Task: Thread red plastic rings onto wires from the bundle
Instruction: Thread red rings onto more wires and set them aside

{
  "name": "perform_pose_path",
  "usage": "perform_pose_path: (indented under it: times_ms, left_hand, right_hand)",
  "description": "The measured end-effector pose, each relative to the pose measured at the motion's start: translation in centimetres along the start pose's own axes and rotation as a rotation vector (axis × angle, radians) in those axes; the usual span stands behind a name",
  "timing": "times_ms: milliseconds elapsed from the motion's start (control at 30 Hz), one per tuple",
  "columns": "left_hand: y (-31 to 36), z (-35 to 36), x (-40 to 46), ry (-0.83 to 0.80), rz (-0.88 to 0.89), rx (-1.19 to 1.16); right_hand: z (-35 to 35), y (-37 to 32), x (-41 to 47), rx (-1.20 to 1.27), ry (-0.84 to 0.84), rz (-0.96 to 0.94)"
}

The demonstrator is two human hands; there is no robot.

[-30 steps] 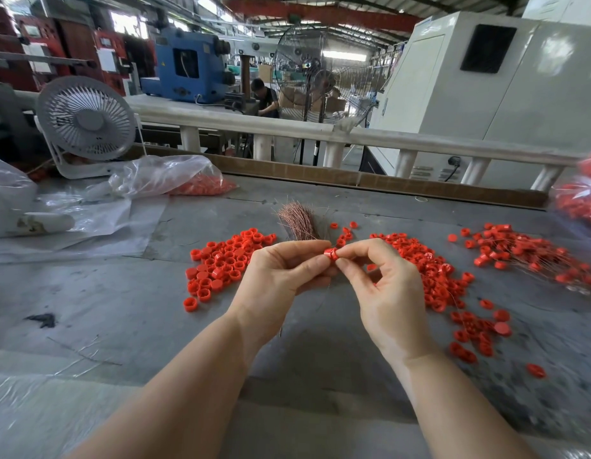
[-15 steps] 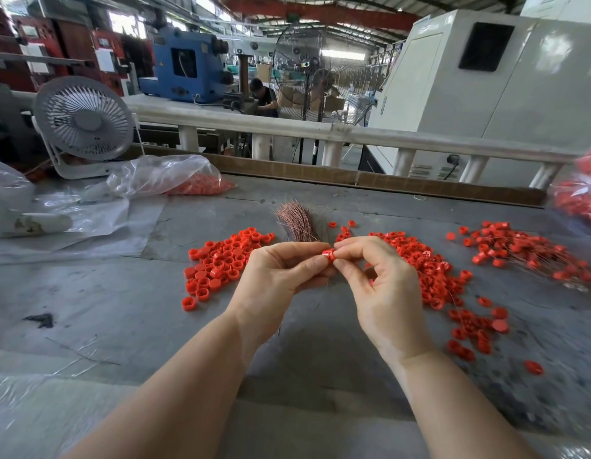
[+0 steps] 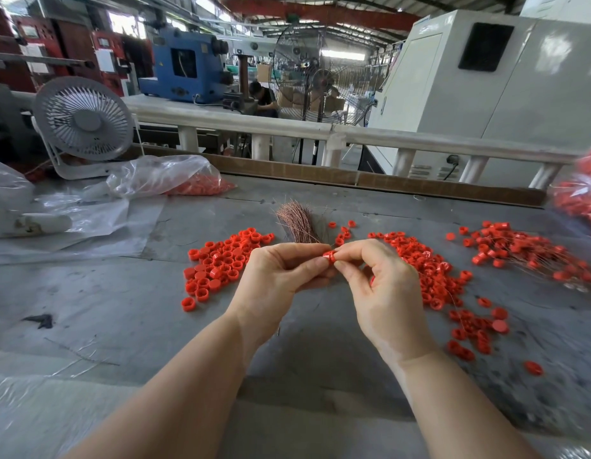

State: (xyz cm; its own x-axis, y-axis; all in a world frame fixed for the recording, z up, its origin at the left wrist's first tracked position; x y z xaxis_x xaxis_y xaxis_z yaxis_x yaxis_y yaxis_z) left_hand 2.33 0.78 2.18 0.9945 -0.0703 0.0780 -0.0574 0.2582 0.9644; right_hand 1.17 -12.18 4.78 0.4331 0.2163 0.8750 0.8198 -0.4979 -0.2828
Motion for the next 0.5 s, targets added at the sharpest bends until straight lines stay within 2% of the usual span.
perform_pose_path:
  times_ms: [300,500]
  left_hand:
    - [0.12,-0.11,-0.11,0.016,0.018,0.048]
    - [-0.37,-0.14,0.19,-0.014,-0.072,-0.066]
  right_hand:
    - [0.18,0.48,-0.04,0.061,-0.037,0.055]
    - [0.17,0.67,-0.07,0.154,0.007,0.139]
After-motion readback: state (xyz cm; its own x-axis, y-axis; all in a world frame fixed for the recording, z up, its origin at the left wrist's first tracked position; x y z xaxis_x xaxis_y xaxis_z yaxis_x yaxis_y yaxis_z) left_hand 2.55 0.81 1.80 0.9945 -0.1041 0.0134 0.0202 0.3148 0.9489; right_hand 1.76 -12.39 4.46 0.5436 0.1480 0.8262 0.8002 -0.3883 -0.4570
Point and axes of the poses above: each hand's wrist, its own x-axis towards the middle knuckle, its own z-axis out of the palm, y = z × x, the point moved 5 cm from there along x, towards the middle knuckle, and after that the axes turned 11 degrees about -z, right-handed, at the moved point
